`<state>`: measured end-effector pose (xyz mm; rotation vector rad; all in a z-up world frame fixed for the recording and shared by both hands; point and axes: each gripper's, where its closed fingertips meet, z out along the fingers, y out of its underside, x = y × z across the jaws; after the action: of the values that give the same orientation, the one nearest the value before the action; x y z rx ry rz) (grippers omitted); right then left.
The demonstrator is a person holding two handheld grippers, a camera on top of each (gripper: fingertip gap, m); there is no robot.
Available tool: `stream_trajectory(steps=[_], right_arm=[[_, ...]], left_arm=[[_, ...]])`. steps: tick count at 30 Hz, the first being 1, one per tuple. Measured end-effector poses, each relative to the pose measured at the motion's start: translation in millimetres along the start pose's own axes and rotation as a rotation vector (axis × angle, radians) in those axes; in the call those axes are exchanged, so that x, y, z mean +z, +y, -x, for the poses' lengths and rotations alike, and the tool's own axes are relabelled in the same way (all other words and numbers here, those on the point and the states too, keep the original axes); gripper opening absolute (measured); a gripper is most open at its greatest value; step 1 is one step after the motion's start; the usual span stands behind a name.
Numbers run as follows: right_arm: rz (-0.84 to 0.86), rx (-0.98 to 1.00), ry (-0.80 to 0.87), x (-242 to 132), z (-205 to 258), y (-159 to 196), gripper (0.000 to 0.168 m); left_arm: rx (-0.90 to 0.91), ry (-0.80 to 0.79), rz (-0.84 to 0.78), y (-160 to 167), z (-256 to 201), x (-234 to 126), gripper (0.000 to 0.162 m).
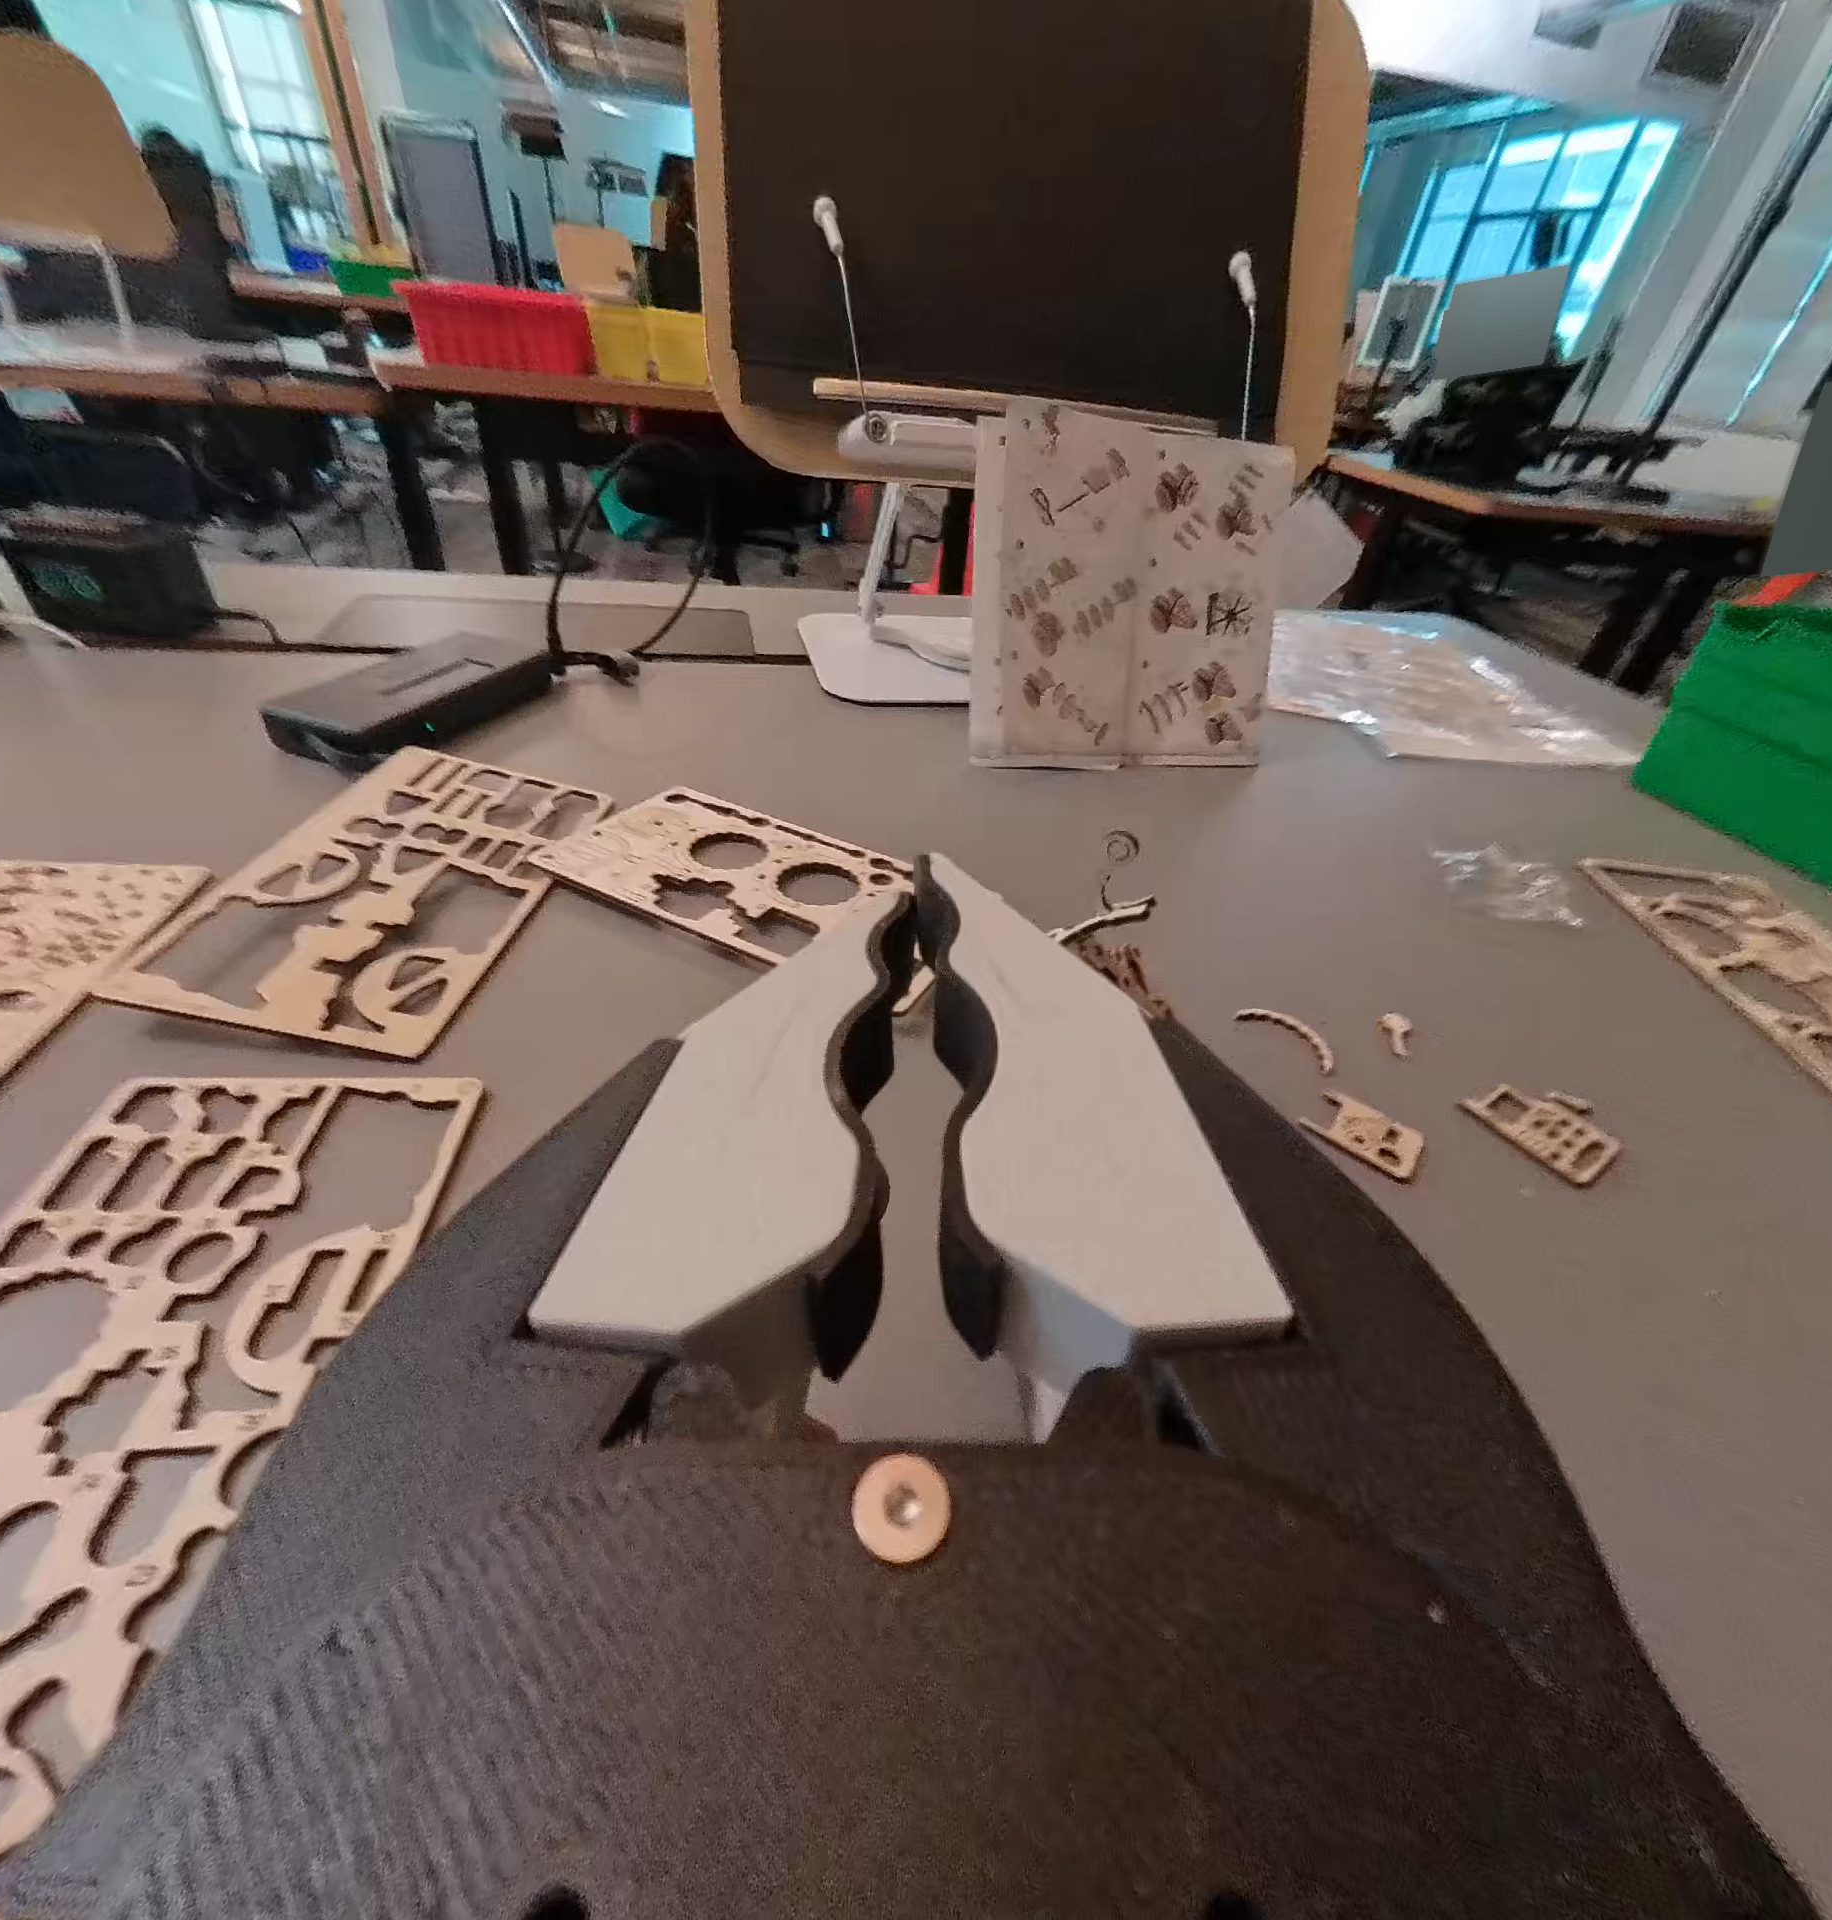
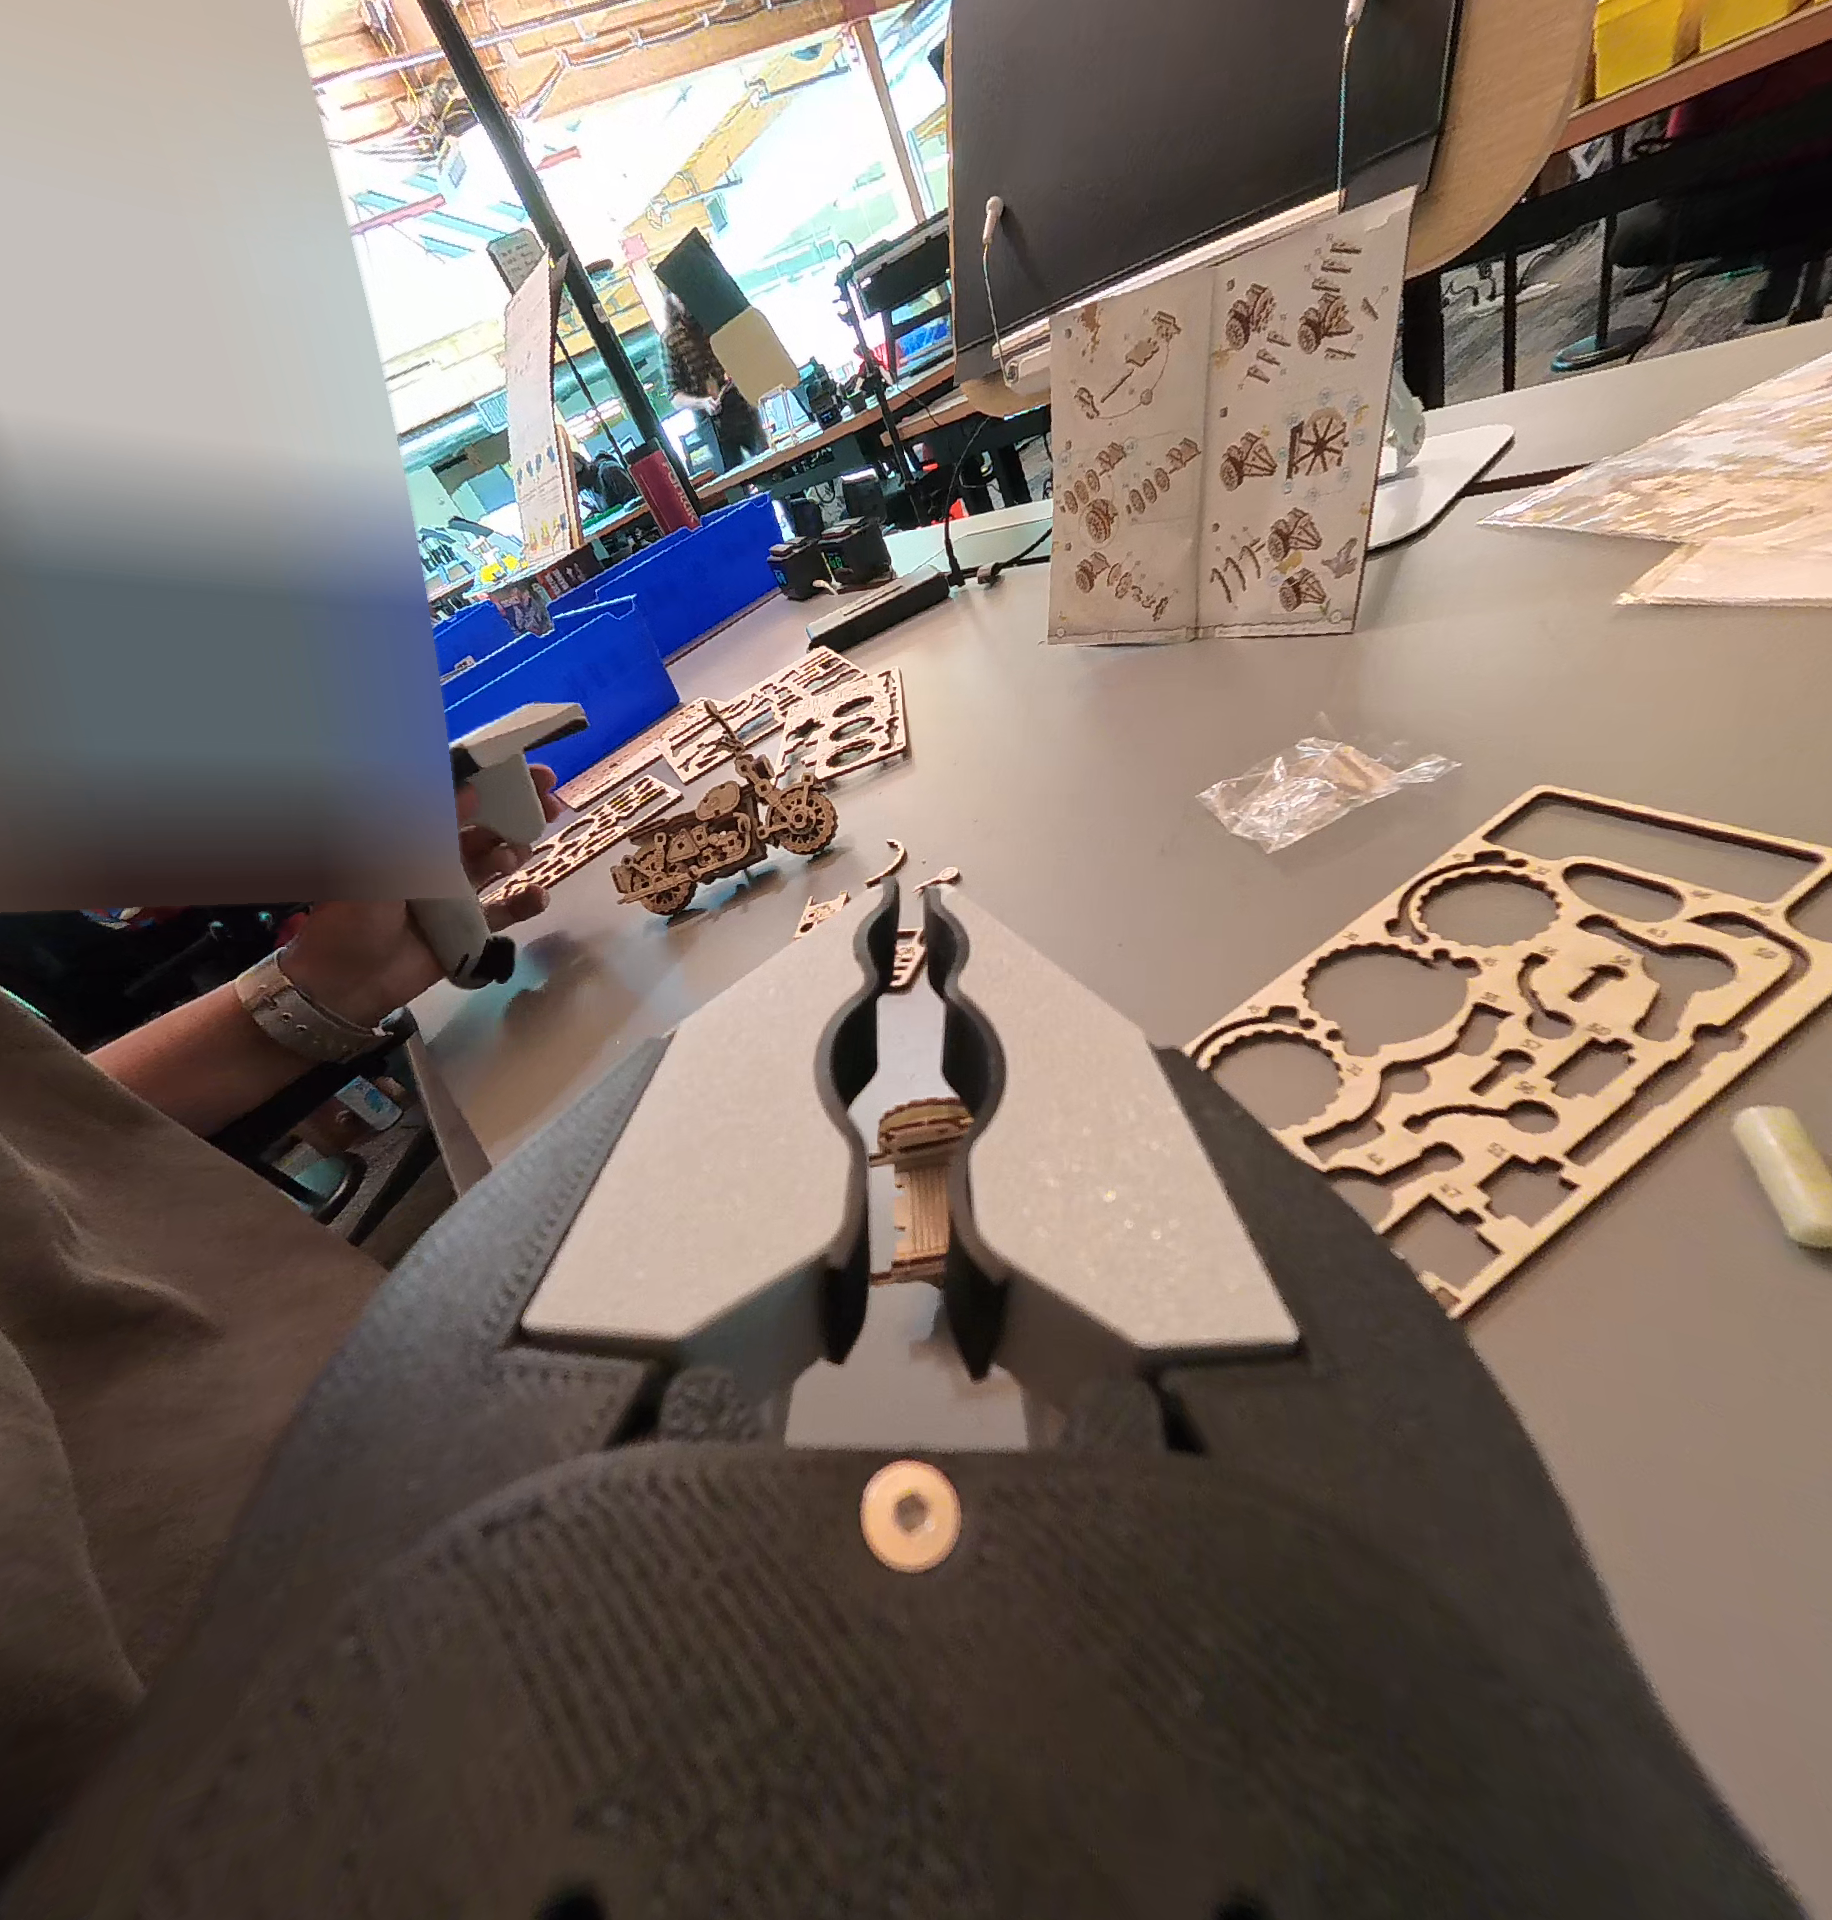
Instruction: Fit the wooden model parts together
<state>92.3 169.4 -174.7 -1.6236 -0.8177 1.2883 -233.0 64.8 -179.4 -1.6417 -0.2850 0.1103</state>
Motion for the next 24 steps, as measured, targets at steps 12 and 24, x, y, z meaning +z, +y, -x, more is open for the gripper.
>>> stream_trajectory(steps=[12, 24], right_arm=[[0.033, 0.028, -0.013, 4, 1, 9, 0.004], [0.001, -0.263, 0.395, -28, -58, -14, 0.004]], left_arm=[[-0.021, -0.053, 0.092, 16, 8, 4, 0.000], [-0.061, -0.110, 0.146, 24, 19, 6, 0.000]])
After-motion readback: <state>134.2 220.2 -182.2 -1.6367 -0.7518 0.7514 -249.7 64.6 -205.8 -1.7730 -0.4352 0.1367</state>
